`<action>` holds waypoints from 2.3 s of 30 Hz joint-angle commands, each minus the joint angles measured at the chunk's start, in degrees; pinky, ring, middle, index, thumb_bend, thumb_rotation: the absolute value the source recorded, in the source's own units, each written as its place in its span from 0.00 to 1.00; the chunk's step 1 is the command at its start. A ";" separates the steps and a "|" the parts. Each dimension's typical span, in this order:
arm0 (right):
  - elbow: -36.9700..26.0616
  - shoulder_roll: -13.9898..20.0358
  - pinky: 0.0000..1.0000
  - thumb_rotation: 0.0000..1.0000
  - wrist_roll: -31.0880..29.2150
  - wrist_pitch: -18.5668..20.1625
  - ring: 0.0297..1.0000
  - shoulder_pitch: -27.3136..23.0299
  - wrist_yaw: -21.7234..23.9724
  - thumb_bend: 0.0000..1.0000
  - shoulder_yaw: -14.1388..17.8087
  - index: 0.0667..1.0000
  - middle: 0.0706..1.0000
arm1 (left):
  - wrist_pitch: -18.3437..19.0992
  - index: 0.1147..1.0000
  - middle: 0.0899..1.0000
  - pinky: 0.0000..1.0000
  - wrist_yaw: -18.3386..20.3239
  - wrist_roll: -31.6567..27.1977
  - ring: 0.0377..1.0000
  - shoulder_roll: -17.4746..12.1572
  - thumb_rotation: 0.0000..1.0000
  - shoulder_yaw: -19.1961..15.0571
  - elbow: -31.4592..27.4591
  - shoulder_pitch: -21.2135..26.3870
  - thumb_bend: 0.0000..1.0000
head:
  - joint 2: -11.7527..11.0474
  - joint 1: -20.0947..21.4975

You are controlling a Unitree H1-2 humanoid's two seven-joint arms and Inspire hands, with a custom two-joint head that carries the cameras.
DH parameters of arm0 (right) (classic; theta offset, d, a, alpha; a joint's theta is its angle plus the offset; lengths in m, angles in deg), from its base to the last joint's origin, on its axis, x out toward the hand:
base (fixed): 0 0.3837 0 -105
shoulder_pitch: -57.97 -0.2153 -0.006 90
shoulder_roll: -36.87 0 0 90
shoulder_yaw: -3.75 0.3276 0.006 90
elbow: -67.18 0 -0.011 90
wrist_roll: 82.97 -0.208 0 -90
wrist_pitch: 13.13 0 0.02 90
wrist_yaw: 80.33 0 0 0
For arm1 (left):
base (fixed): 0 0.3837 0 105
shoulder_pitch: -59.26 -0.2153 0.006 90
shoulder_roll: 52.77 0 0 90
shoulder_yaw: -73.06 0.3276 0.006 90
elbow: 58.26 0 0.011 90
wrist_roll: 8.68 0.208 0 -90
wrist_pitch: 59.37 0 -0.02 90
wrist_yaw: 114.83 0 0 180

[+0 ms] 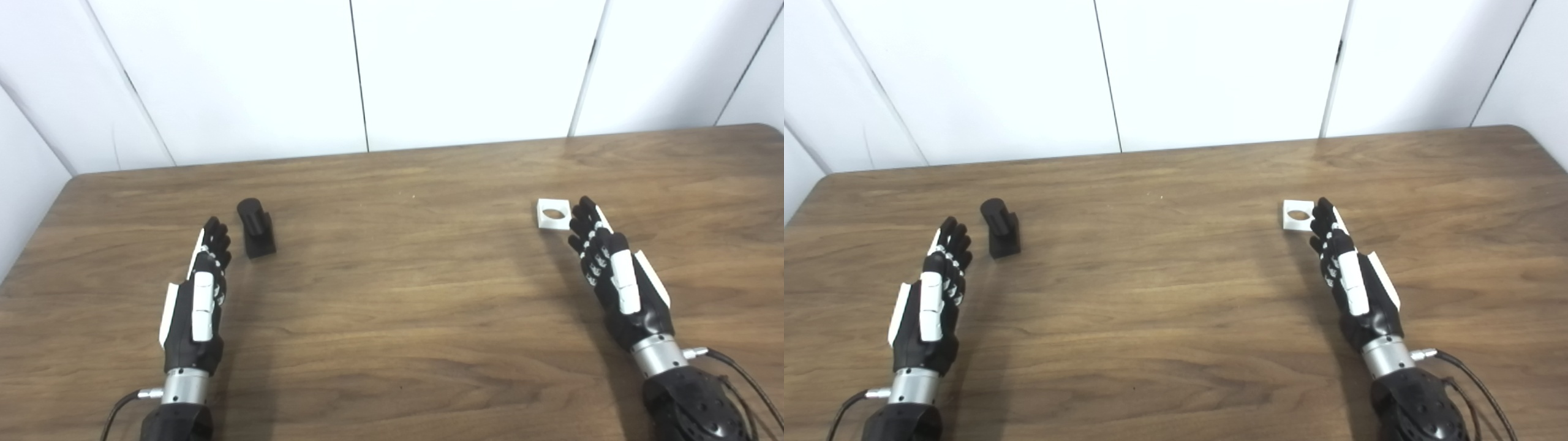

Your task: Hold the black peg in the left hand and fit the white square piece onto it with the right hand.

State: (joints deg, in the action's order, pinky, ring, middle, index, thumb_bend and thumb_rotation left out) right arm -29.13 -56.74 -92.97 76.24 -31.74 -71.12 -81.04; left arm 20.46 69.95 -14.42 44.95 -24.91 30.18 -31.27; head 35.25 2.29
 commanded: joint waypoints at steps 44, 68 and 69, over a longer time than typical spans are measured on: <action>3.35 1.89 1.00 1.00 -1.42 -2.45 1.00 -1.74 2.33 0.66 0.59 1.00 1.00 | 11.07 1.00 1.00 1.00 -2.32 13.25 1.00 -7.74 0.71 0.84 -7.57 3.51 0.73 | -1.31 -3.64; 2.96 2.44 1.00 1.00 -2.10 -1.72 1.00 -1.15 3.22 0.67 1.00 1.00 1.00 | 12.57 0.92 1.00 1.00 2.40 18.89 1.00 -19.48 0.34 3.08 0.69 11.04 0.92 | -2.47 -5.13; 2.95 2.50 1.00 1.00 -1.94 -1.81 1.00 -1.12 3.17 0.67 0.95 1.00 1.00 | 12.76 0.91 1.00 1.00 2.44 19.46 1.00 -19.77 0.34 3.33 0.87 11.31 0.94 | -2.47 -5.13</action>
State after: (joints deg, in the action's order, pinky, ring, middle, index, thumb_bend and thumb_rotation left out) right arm -26.49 -54.78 -94.84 75.97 -33.26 -68.45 -80.22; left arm 34.12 72.68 3.58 27.51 -21.61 31.42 -22.76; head 32.70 -2.81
